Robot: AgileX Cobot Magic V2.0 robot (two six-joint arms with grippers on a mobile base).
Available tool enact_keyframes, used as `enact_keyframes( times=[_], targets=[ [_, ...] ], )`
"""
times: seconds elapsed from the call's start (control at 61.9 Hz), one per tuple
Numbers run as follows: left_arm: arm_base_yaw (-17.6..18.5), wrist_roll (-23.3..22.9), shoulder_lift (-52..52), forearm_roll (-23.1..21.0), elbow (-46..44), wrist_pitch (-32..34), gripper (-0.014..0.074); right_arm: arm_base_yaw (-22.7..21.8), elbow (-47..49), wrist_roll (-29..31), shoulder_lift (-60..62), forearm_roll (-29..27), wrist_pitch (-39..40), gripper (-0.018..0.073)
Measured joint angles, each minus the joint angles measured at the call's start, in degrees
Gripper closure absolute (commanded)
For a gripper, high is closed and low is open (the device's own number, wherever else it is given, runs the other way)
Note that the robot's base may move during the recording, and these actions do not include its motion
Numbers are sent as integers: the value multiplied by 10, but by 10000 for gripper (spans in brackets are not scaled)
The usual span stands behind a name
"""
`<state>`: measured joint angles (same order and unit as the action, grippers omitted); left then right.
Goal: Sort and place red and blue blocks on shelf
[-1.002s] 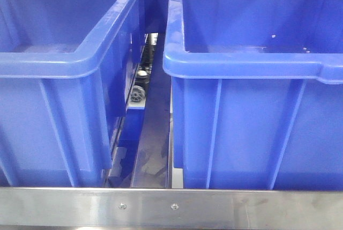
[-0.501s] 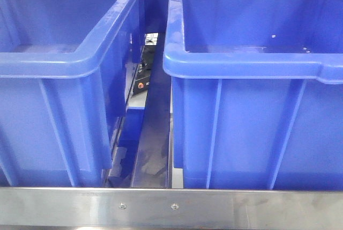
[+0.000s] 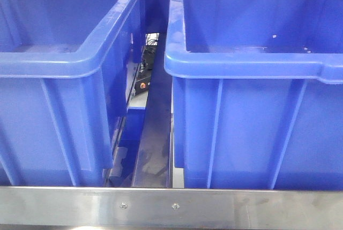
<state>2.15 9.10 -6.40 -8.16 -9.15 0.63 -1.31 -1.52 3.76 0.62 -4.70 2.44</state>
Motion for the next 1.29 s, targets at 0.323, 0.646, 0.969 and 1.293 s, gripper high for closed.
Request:
enact_keyframes(
  times=[0.323, 0.646, 0.969, 1.293],
  targets=[
    [-2, -4, 67, -2, 94, -19, 463, 0, 0, 0, 0, 0, 0, 502],
    [22, -10, 67, 14, 94, 9, 463, 0, 0, 0, 0, 0, 0, 502],
    [22, -10, 67, 13, 94, 12, 463, 0, 0, 0, 0, 0, 0, 502],
    [22, -10, 67, 13, 94, 12, 463, 0, 0, -1, 0, 0, 0, 502]
  ],
)
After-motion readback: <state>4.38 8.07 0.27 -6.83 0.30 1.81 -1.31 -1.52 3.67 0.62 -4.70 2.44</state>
